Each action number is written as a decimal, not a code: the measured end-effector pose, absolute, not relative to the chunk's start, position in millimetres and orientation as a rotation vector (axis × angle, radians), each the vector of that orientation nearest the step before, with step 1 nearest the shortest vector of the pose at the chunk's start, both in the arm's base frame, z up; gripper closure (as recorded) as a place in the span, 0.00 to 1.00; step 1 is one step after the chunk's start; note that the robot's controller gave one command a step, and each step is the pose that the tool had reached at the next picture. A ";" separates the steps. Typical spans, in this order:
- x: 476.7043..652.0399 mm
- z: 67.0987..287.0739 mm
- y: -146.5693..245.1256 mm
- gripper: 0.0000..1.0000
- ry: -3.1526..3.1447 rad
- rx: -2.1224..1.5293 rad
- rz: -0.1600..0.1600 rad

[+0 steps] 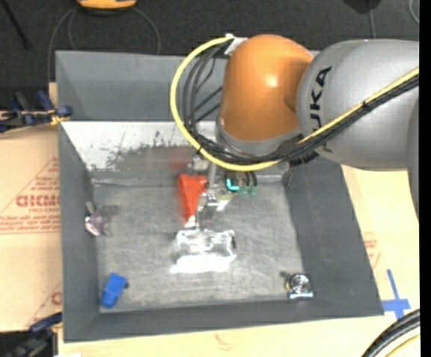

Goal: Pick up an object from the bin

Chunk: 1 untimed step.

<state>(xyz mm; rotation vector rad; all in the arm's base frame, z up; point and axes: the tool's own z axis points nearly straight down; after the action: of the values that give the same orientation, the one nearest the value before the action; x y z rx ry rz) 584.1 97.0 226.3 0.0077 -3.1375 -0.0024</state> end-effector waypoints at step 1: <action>568.1 100.6 41.3 0.00 -3.124 0.521 -0.003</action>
Offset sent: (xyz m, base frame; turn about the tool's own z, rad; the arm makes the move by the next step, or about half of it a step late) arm -0.0269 -0.0664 -0.1563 -0.3493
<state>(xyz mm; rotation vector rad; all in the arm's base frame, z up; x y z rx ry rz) 568.1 41.3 100.6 0.5209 -3.1244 -0.0031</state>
